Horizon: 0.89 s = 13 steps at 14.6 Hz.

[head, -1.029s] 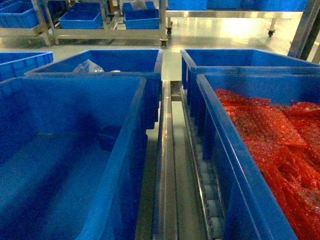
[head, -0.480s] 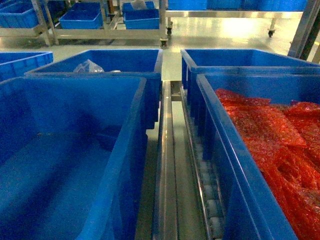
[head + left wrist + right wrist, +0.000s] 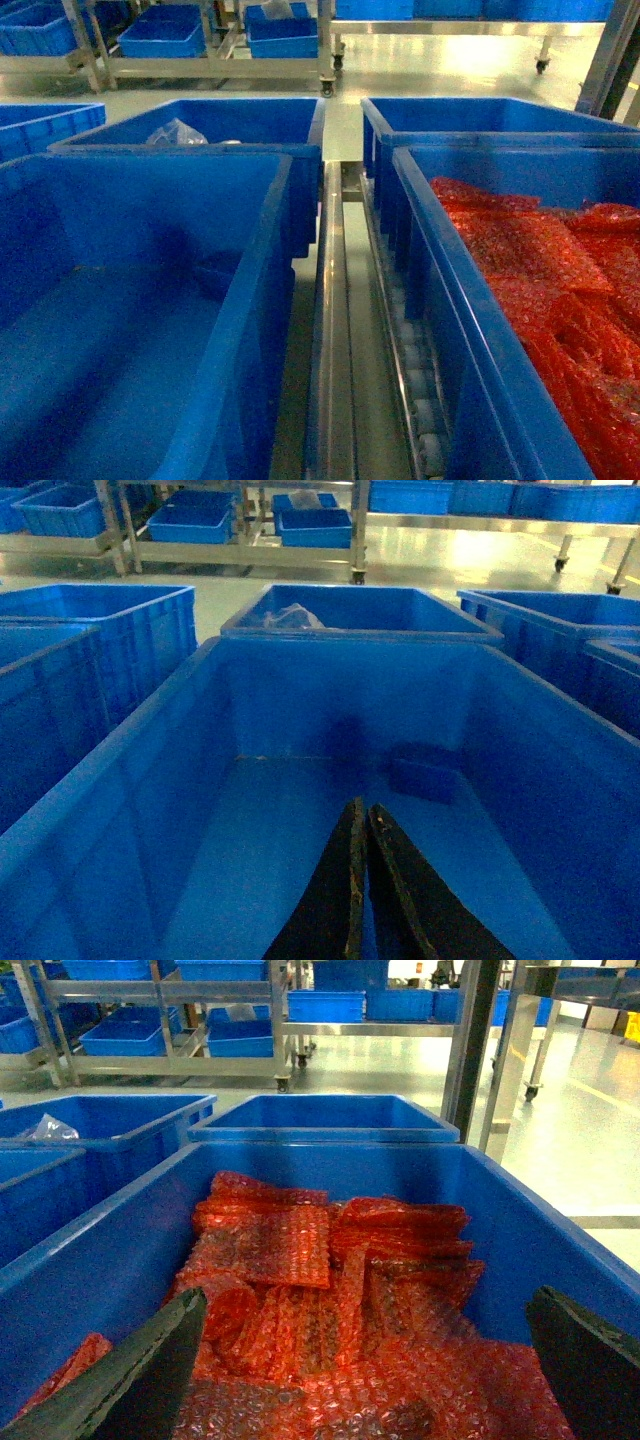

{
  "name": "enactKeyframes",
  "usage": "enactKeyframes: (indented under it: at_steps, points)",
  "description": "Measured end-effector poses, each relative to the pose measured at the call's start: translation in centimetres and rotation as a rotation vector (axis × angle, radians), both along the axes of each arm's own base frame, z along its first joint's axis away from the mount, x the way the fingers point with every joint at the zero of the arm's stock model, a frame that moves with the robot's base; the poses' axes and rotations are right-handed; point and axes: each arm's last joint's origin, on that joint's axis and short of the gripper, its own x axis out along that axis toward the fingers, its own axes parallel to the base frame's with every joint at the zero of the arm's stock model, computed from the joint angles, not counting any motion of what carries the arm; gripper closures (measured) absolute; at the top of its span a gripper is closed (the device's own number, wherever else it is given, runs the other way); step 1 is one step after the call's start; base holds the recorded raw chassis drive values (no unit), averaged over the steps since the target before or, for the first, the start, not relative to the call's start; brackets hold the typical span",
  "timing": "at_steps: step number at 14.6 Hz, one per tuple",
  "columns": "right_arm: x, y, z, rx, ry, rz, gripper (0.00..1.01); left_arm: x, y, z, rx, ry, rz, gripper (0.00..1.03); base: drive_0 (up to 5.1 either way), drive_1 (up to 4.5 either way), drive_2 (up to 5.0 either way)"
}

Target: Pick blue part to blue bin on bottom shelf

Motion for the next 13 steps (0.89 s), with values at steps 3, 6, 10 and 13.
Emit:
enactKeyframes:
  at_steps: [3,6,10,13]
  points:
    - [0.0,0.0,0.03,0.0,-0.003,0.0,0.03,-0.18,0.03,0.26,0.002,-0.033,0.005,1.01,0.0,0.0,0.0]
    - [0.0,0.0,0.01,0.0,-0.001,0.0,0.03,-0.18,0.02,0.32,0.002,-0.039,0.004,1.01,0.0,0.0,0.0]
    - [0.0,0.0,0.01,0.0,-0.001,0.0,0.03,-0.18,0.02,0.32,0.002,-0.039,0.004,0.56,0.0,0.0,0.0]
    - [0.0,0.0,0.01,0.0,-0.001,0.0,0.03,-0.18,0.02,0.32,0.002,-0.039,0.004,0.16,0.0,0.0,0.0]
